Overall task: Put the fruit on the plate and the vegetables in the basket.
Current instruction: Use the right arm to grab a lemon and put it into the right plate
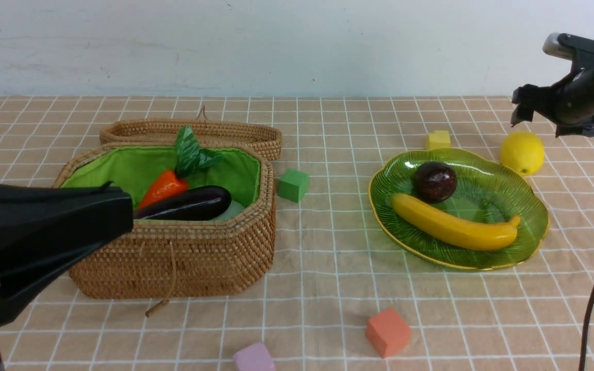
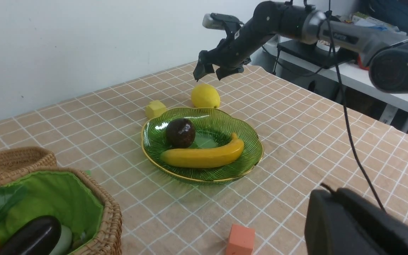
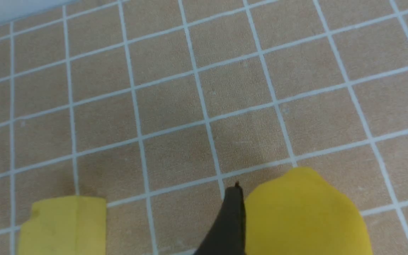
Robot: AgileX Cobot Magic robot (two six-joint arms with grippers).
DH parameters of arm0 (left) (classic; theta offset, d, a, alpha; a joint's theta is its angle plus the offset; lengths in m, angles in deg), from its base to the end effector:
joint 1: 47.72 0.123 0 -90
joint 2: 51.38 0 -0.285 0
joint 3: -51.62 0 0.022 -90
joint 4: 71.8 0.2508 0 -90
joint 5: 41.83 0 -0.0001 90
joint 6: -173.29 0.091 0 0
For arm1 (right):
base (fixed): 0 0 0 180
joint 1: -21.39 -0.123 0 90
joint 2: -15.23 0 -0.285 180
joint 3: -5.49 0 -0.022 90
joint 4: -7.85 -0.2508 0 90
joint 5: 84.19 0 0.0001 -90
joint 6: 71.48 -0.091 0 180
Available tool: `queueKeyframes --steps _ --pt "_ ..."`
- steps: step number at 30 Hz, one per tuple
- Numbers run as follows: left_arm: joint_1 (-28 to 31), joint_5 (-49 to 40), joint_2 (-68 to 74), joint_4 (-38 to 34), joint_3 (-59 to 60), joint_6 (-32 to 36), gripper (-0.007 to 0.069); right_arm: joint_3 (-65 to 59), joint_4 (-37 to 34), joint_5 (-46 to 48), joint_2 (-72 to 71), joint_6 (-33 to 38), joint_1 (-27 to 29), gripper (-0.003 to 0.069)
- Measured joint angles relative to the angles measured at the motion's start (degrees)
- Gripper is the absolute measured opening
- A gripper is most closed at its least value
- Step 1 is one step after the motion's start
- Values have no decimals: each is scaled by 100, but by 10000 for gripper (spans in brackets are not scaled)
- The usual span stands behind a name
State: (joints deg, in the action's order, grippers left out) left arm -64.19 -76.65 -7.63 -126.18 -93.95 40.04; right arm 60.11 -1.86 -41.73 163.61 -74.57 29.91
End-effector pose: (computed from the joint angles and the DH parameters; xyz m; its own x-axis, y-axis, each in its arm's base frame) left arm 0.0977 -0.0730 0.3786 -0.1959 0.0235 -0.9803 0.6823 0.7213 -0.1191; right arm 0.5527 -0.0723 0.2130 -0.6854 0.2820 -0.6713 0.1942 0.9593 0.2048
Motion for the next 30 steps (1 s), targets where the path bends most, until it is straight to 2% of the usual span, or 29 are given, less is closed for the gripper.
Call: queueKeyframes --steps 11,15,18,26,30 --pt "0 -23 25 0 0 0 -8 194 -1 -166 680 42 0 658" --pt "0 -23 25 0 0 0 -8 206 -1 -124 682 55 0 598" --pt "0 -23 25 0 0 0 -8 206 5 -101 675 55 0 598" --pt "0 -23 25 0 0 0 -6 200 9 233 246 167 0 598" --pt "0 -23 25 0 0 0 -4 200 -52 1039 -283 341 -32 598"
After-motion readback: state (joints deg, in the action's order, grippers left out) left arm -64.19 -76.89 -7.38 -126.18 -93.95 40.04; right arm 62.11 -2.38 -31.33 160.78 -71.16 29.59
